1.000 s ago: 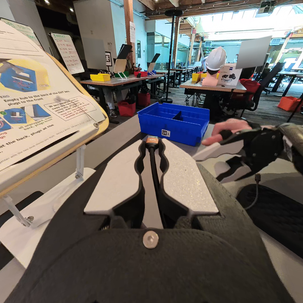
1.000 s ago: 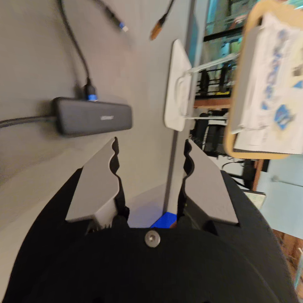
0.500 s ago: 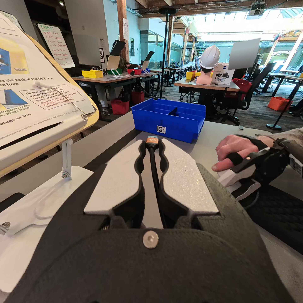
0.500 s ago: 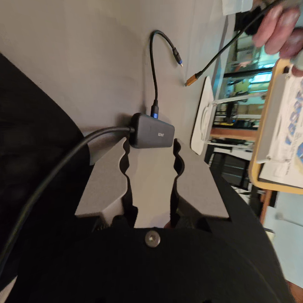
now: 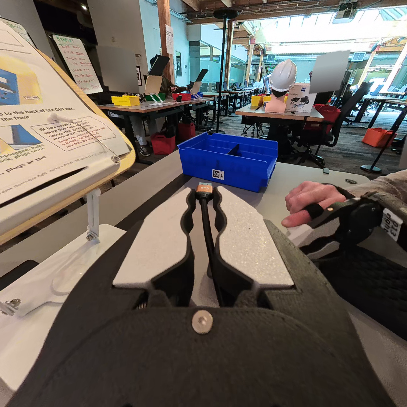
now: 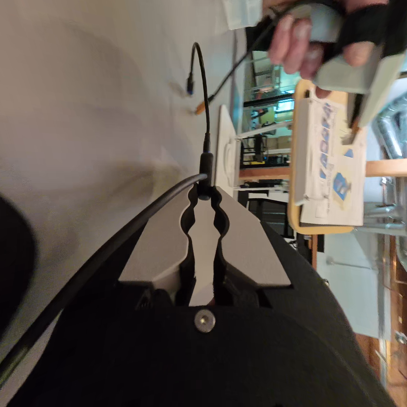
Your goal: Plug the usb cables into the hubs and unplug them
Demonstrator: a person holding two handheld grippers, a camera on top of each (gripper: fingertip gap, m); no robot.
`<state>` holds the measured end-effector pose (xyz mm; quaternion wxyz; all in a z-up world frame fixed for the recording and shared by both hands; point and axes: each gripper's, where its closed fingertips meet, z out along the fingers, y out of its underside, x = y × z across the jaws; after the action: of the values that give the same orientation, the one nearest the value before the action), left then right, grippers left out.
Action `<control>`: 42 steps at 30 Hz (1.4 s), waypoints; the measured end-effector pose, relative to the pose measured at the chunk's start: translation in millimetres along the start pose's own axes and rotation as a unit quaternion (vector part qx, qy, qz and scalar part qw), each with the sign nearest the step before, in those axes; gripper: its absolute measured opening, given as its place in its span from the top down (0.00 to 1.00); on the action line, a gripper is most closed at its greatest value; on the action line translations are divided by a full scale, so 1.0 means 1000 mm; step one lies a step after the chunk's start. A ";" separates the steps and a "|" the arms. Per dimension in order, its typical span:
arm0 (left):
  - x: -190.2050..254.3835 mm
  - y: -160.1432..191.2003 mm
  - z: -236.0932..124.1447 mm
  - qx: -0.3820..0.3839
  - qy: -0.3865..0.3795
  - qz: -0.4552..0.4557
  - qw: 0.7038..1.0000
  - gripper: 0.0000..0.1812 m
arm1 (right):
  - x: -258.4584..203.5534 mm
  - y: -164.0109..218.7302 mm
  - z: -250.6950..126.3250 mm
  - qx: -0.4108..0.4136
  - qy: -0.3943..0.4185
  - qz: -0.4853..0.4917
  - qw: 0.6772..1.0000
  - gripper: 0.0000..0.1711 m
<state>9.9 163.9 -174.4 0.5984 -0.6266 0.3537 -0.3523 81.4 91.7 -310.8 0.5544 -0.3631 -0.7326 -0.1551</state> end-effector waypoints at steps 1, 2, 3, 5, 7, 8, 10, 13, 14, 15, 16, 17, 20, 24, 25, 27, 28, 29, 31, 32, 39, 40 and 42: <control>-0.001 -0.003 -0.002 0.004 -0.001 -0.002 1.000 0.92 | 0.011 0.002 0.001 -0.002 0.019 0.002 1.000 0.94; -0.003 -0.005 -0.003 0.007 -0.003 -0.002 1.000 0.92 | 0.022 0.004 0.002 -0.004 0.029 0.006 1.000 0.94; -0.004 -0.006 -0.005 0.006 -0.006 0.001 1.000 0.92 | 0.032 0.005 0.003 -0.002 0.038 0.016 0.999 0.94; -0.007 -0.010 -0.008 0.009 -0.011 0.004 1.000 0.92 | 0.056 0.009 0.004 -0.007 0.072 0.023 0.997 0.95; -0.012 -0.015 -0.013 0.012 -0.019 0.004 1.000 0.92 | 0.075 0.009 0.003 -0.003 0.090 0.029 0.995 0.95; -0.015 -0.018 -0.017 0.016 -0.025 0.007 1.000 0.92 | 0.087 0.009 0.003 -0.003 0.104 0.028 0.994 0.95; -0.021 -0.028 -0.025 0.024 -0.033 0.007 0.999 0.92 | 0.111 0.008 0.003 0.001 0.121 0.033 0.992 0.95; -0.032 -0.045 -0.041 0.034 -0.052 0.016 0.998 0.92 | 0.149 0.000 0.005 0.007 0.139 0.017 0.990 0.95; -0.035 -0.051 -0.047 0.038 -0.058 0.017 0.997 0.92 | 0.161 -0.005 0.008 0.013 0.136 0.015 0.991 0.95; -0.039 -0.058 -0.054 0.046 -0.068 0.019 0.996 0.92 | 0.176 -0.011 0.010 0.015 0.140 0.010 0.990 0.94; -0.042 -0.064 -0.062 0.053 -0.073 0.019 0.996 0.92 | 0.192 -0.017 0.014 0.017 0.143 -0.001 0.990 0.94; -0.045 -0.071 -0.069 0.062 -0.076 0.019 0.995 0.92 | 0.206 -0.025 0.019 0.022 0.142 -0.011 0.990 0.94; -0.056 -0.088 -0.092 0.079 -0.097 0.023 0.992 0.92 | 0.243 -0.048 0.030 0.031 0.142 -0.030 0.989 0.94; -0.069 -0.107 -0.127 0.099 -0.118 0.022 0.988 0.92 | 0.260 -0.079 0.044 0.054 0.141 -0.045 0.987 0.94; -0.073 -0.112 -0.137 0.106 -0.125 0.023 0.986 0.92 | 0.260 -0.084 0.044 0.066 0.142 -0.041 0.987 0.94; -0.081 -0.116 -0.154 0.108 -0.135 0.028 0.985 0.92 | 0.256 -0.092 0.043 0.084 0.136 -0.031 0.987 0.94; -0.085 -0.118 -0.163 0.109 -0.140 0.031 0.984 0.92 | 0.252 -0.096 0.041 0.092 0.131 -0.029 0.987 0.94; -0.089 -0.118 -0.169 0.107 -0.141 0.024 0.984 0.92 | 0.249 -0.101 0.037 0.104 0.132 -0.023 0.986 0.94; -0.097 -0.111 -0.177 0.091 -0.144 0.019 0.985 0.92 | 0.241 -0.114 0.032 0.137 0.128 -0.013 0.982 0.94; -0.103 -0.107 -0.179 0.086 -0.148 0.014 0.985 0.92 | 0.237 -0.120 0.031 0.149 0.127 -0.013 0.981 0.94; -0.114 -0.069 -0.142 0.057 -0.117 -0.048 0.990 0.92 | 0.224 -0.139 0.037 0.202 0.108 0.006 0.973 0.94; -0.113 -0.065 -0.137 0.048 -0.114 -0.046 0.991 0.92 | 0.222 -0.138 0.038 0.203 0.102 0.009 0.974 0.94; -0.110 -0.062 -0.131 0.046 -0.105 -0.050 0.992 0.92 | 0.221 -0.134 0.042 0.201 0.108 0.014 0.973 0.94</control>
<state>-156.7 195.2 -109.8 0.6419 -0.6489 0.2411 -0.3297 -69.3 105.9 -97.0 0.6944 -0.2355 -0.6791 -0.0350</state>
